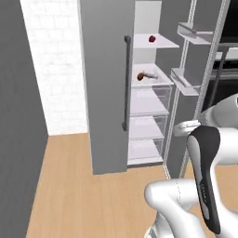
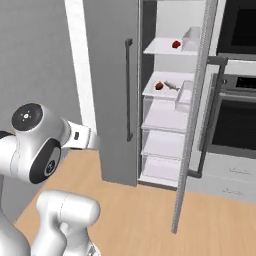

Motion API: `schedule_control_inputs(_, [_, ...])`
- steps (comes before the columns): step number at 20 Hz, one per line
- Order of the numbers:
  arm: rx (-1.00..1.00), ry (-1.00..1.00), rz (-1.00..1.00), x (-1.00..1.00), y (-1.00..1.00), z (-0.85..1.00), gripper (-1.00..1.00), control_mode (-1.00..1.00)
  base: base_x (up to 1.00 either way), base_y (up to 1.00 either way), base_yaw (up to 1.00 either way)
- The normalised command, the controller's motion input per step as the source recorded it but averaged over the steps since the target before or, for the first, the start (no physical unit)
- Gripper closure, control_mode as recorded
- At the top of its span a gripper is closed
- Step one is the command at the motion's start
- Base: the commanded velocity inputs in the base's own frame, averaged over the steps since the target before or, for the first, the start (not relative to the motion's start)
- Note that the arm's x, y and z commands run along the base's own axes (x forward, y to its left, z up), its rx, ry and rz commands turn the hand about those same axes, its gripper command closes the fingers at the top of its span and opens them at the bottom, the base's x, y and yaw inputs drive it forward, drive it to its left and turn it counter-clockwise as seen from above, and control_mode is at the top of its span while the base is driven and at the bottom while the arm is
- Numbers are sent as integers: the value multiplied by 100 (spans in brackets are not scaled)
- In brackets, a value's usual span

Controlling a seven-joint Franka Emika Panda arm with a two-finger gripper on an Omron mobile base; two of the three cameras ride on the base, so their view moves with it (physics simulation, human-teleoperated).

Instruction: Place one bell pepper and one fish in each tupperware on the nearby counter, to pack two identical lunches.

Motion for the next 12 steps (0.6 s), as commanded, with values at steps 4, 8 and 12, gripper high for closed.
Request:
schedule_control_inputs(4, [0,0,0,0,0,0,-100,100,98,91,-56])
schedule_control_inputs(8, [0,0,0,0,0,0,-100,100,100,46,-37])
schedule_control_inputs(12, [0,0,0,0,0,0,-100,100,92,6,-21])
